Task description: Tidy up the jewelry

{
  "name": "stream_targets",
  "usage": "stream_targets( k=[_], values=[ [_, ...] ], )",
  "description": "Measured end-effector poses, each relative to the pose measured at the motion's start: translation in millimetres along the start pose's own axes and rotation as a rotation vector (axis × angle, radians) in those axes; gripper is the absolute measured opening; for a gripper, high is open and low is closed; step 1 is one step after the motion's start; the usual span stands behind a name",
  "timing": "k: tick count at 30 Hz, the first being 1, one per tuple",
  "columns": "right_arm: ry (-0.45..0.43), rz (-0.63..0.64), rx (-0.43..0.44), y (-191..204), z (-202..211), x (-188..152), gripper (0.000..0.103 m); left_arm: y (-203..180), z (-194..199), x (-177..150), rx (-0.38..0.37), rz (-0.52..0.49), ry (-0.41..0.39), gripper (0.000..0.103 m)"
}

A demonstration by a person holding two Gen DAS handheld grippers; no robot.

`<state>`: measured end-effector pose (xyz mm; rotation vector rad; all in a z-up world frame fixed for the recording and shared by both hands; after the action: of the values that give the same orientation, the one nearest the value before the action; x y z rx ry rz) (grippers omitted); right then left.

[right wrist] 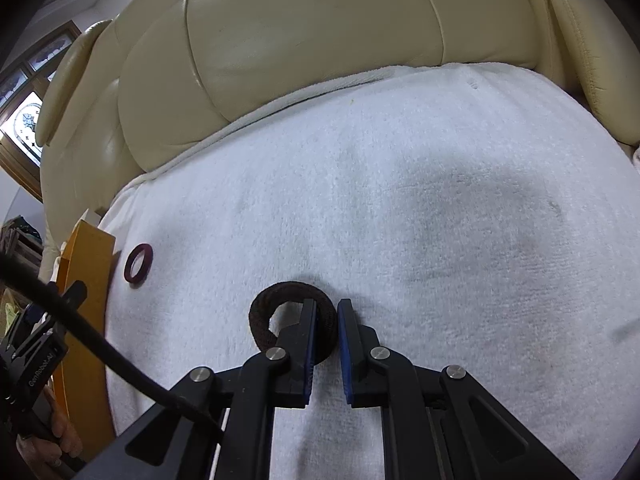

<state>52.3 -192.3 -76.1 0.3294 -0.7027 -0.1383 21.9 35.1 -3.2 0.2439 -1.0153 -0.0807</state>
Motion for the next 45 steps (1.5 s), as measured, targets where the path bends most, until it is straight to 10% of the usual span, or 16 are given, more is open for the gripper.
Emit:
stream_targets(
  k=[20,30,45],
  values=[
    [0.021,-0.087,0.080,-12,1,0,0.013,-41,-68,-21,-0.155,0.150,0.144,0.076],
    [0.023,-0.081,0.071,-11,0,0,0.013,-64,-53,-18,-0.252,0.126,0.126,0.015],
    [0.025,-0.066,0.021,1,-3,0,0.013,-98,-7,-28,-0.414,0.115,0.152,0.009]
  ],
)
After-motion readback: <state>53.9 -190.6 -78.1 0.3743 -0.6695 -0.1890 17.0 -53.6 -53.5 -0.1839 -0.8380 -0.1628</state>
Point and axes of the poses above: each gripper's, at about its wrist camera, not at the fingertips, and z roughly against the way its jaws point, y to its left, x to its top, the point moved 10 cm from there along -z, roughly the way its jaws point, and after that the axes turned 13 degrees about -y, right-handed, at the moved point
